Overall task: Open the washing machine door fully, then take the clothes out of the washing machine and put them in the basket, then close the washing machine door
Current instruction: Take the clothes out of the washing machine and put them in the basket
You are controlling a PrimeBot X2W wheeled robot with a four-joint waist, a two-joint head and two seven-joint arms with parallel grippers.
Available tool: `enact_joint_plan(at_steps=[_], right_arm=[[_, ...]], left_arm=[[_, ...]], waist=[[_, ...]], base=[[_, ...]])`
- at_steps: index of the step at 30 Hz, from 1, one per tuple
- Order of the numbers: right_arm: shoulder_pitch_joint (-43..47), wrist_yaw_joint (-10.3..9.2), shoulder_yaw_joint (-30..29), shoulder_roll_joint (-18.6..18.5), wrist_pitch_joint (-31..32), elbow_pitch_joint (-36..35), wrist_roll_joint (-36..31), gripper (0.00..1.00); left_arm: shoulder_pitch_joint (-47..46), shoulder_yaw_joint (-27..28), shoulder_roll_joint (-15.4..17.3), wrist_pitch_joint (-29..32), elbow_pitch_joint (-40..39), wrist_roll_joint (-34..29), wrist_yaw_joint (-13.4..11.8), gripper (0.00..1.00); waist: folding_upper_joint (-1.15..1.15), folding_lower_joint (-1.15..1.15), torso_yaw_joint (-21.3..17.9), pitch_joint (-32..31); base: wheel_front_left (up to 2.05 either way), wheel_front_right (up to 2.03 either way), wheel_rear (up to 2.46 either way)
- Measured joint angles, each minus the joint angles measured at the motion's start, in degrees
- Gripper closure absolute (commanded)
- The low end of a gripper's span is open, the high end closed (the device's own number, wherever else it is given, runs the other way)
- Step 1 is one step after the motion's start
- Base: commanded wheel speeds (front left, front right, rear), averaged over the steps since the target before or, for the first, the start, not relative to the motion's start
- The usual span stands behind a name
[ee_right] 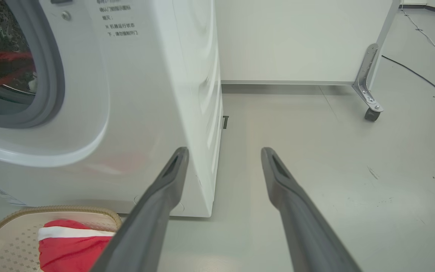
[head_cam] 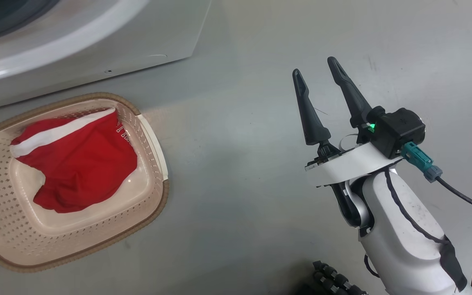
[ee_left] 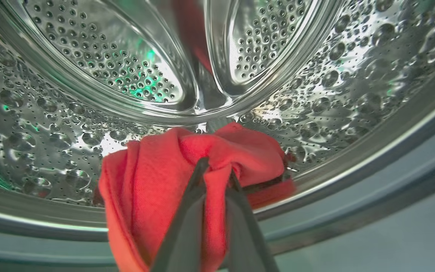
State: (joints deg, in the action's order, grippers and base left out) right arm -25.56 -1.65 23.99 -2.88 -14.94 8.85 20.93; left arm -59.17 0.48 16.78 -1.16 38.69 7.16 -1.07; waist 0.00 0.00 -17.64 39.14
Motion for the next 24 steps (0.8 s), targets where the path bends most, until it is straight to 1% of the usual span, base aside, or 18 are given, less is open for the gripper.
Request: enact_joint_plan(at_steps=[10,12,16,18,22,24], right_arm=[[0.6,0.11,-1.3,0.0,0.0,1.7,-1.8,0.00],[1.2,0.56,-1.5,0.0,0.0,2.0,-2.5,0.00],[2.5,0.68,-1.9,0.0,0.0,3.1,-3.1,0.00],[3.1,1.04,-2.0,0.0,0.0,3.6,-3.3,0.00],[4.0,1.16,-2.2,0.0,0.0,4.3,-3.4,0.00],[4.3,1.57,-2.4,0.0,0.0,4.6,-3.5,0.00]], left_arm=[[6.6,0.6,-5.0,-10.6,-2.4,2.4,-0.2,1.00],[8.1,0.6,-5.7,-12.5,-3.0,2.4,-0.2,1.00],[11.2,1.0,-7.1,-13.1,-4.7,3.1,-0.7,1.00],[12.7,1.2,-7.8,-13.1,-5.9,3.7,-0.7,1.00],[15.3,1.3,-8.6,-13.3,-8.7,3.9,-1.2,1.00],[16.7,1.2,-8.9,-13.3,-10.3,3.8,-1.1,1.00]], waist=[[0.00,0.00,2.1,-3.6],[0.00,0.00,2.6,-4.4],[0.00,0.00,3.6,-6.4],[0.00,0.00,4.1,-7.4],[0.00,0.00,5.2,-9.6],[0.00,0.00,5.7,-10.8]], base=[[0.00,0.00,0.00],[0.00,0.00,0.00],[0.00,0.00,0.00],[0.00,0.00,0.00],[0.00,0.00,0.00],[0.00,0.00,0.00]])
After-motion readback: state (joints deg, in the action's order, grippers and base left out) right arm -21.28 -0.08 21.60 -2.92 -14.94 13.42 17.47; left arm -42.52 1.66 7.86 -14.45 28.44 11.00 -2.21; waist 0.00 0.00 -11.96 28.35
